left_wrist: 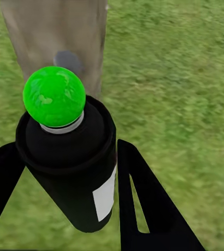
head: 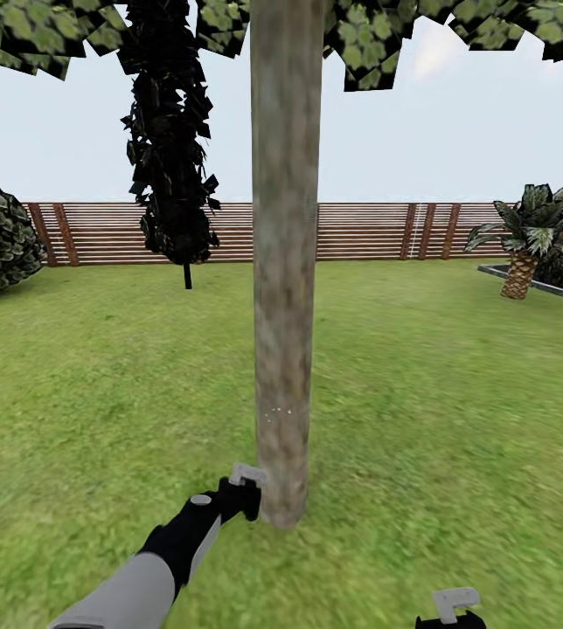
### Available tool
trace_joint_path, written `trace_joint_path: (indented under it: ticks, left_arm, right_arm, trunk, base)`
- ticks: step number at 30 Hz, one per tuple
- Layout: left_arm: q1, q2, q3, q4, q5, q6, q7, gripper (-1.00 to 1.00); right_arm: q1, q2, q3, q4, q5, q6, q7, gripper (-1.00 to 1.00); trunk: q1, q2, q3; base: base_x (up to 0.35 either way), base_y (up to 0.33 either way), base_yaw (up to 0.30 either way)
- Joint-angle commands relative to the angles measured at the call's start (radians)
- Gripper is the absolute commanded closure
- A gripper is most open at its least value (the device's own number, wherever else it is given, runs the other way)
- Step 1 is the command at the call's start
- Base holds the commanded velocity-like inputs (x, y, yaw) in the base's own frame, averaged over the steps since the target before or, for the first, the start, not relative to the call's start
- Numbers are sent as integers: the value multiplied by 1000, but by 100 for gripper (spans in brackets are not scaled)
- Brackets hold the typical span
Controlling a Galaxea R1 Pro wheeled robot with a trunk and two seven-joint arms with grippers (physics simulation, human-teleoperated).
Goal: In the garden, pick up the pesticide atomizer on the floor and spray pesticide onto both trees until each tree trunk is fully covered.
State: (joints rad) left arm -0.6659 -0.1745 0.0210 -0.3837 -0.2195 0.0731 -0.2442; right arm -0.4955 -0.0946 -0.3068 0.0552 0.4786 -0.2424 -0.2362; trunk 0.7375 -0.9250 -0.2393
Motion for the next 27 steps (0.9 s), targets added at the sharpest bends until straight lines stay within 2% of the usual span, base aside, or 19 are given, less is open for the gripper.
trace_joint_path:
  ticks: [1,2,4,10,11,13,16,17,21,22,23,27]
  left_arm:
    - [0,0,0,-40,19,48,0,100]
    - [0,0,4,-99,42,97,0,100]
    - [0,0,8,-160,58,128,-1,100]
    - [0,0,-2,-224,70,177,-2,100]
    - [0,0,-3,-250,70,214,-2,100]
    - [0,0,-3,-364,70,356,-3,100]
    - [0,0,-3,-478,71,461,-4,100]
    - [0,0,-4,-545,71,513,-5,100]
    - [0,0,-5,-651,71,613,-6,100]
    - [0,0,-6,-720,71,691,-6,100]
    - [0,0,-6,-752,71,723,-6,100]
    - [0,0,-6,-823,71,791,-5,100]
  right_arm:
    - [0,0,0,0,0,0,0,-100]
    - [0,1,0,0,0,0,0,-100]
    - [0,0,0,0,0,0,0,-100]
    - [0,-1,0,0,0,0,0,-100]
    - [0,-1,0,0,0,0,0,-100]
    - [0,-1,0,0,0,0,0,-100]
    - [0,-1,0,0,0,0,0,-100]
    - [0,-1,0,0,0,0,0,-100]
    - [0,-1,0,0,0,0,0,-100]
    - [0,-1,0,0,0,0,0,-100]
    - [0,-1,0,0,0,0,0,-100]
    - [0,-1,0,0,0,0,0,-100]
  trunk:
    - [0,0,0]
    - [0,0,0]
    - [0,0,0]
    - [0,0,0]
    - [0,0,0]
    - [0,0,0]
    - [0,0,0]
    - [0,0,0]
    - [0,0,0]
    - [0,0,0]
    - [0,0,0]
    - [0,0,0]
  base:
    - [0,0,0]
    - [0,0,0]
    - [0,0,0]
    - [0,0,0]
    - [0,0,0]
    - [0,0,0]
    - [0,0,0]
    - [0,0,0]
    - [0,0,0]
    - [0,0,0]
    - [0,0,0]
    - [0,0,0]
